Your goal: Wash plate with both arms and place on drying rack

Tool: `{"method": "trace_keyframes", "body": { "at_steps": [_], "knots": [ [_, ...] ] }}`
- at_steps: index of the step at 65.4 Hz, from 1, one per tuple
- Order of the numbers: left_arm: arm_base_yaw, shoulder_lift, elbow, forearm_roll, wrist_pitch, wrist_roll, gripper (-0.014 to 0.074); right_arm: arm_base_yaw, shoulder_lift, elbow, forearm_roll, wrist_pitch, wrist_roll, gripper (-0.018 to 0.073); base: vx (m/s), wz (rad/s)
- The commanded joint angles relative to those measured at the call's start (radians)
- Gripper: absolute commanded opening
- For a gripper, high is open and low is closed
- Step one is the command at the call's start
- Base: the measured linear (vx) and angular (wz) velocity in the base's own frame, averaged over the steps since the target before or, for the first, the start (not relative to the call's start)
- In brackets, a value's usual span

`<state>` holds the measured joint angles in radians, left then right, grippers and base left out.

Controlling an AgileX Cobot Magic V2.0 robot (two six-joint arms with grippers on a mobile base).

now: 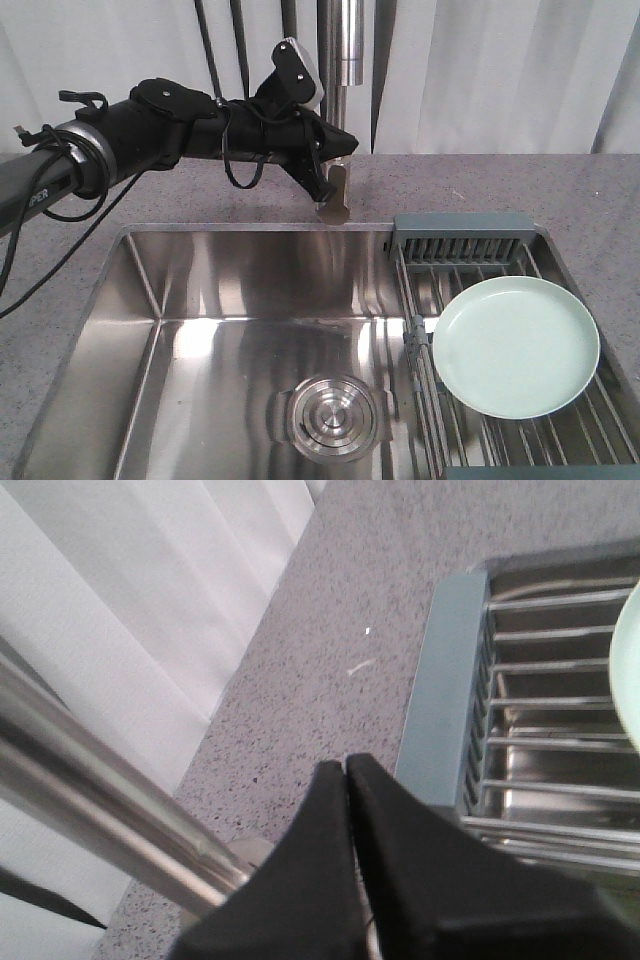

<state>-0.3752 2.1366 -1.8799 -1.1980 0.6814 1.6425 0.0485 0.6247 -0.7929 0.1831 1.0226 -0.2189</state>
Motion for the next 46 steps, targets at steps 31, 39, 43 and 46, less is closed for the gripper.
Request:
{"method": "trace_keyframes", "body": {
  "at_steps": [31,39,43,46],
  "knots": [
    [0.001,-0.336,0.052,0.86,0.05,-1.258,-0.0006,-0.003,0.002,-0.023,0.008,-0.056,0.002,0.034,0.0,0.0],
    [0.001,-0.447,0.229,0.993,-0.01,-1.351,-0.0006,-0.003,0.002,-0.023,0.008,-0.056,0.002,0.034,0.0,0.0],
    [0.001,-0.511,0.314,1.026,-0.051,-1.393,-0.0006,-0.003,0.002,-0.023,0.008,-0.056,0.002,0.034,0.0,0.0],
    [0.001,-0.548,0.376,1.041,-0.079,-1.42,-0.0006,-0.003,0.002,-0.023,0.008,-0.056,0.002,0.034,0.0,0.0]
  ]
}}
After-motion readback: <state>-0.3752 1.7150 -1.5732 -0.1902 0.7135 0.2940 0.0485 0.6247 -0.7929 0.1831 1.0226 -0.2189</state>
